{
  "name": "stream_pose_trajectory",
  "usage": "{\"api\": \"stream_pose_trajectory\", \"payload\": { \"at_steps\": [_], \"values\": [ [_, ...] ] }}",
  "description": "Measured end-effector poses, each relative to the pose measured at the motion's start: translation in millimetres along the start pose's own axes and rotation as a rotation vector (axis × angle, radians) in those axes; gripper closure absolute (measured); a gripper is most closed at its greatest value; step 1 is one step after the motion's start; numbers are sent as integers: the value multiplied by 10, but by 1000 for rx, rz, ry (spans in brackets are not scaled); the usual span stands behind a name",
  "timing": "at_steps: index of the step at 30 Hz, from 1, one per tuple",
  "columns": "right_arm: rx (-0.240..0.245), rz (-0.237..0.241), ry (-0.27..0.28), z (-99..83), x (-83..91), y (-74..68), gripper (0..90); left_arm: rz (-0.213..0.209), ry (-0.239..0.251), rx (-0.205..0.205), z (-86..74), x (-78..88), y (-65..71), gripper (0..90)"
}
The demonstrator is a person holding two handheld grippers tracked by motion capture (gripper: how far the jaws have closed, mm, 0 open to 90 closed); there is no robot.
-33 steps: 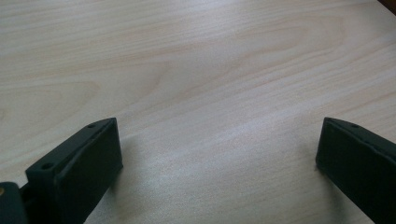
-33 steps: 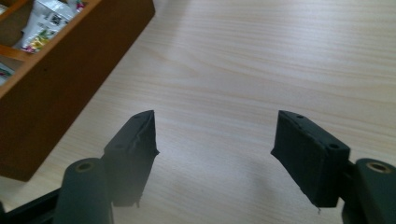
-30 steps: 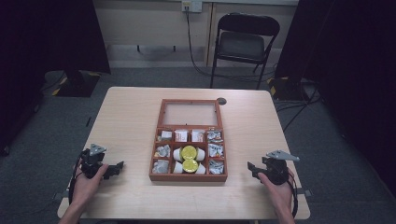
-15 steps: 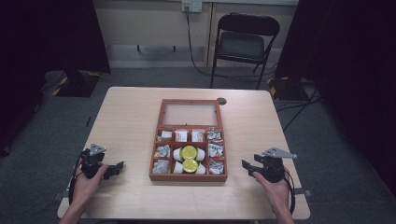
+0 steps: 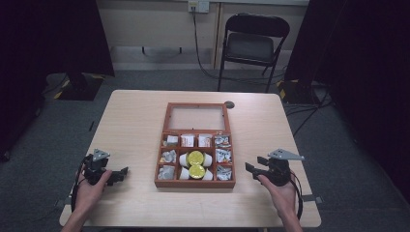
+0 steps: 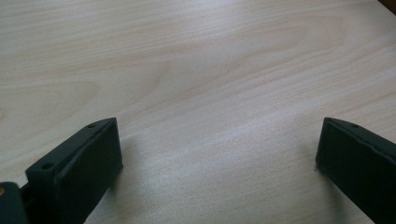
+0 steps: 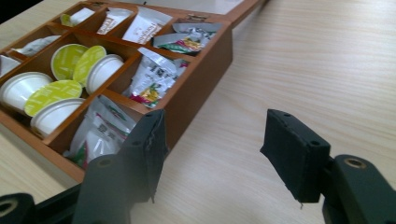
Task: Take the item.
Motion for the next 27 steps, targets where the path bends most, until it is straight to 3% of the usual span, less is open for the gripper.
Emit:
{"api": "stream_pose_trajectory", "payload": {
  "at_steps": [27],
  "values": [
    [103,126,-36,116,-329,-632,412,0,0,0,0,0,0,0]
  ]
}}
Point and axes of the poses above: each handheld gripper's, and its own axes: x roughly backward along the jaws, z roughly out of its top, y roughly to its right, the point moved 9 cm from there along -x, roughly forward along the jaws, and after that the axes turned 13 degrees about -x, right-handed, at the moved point
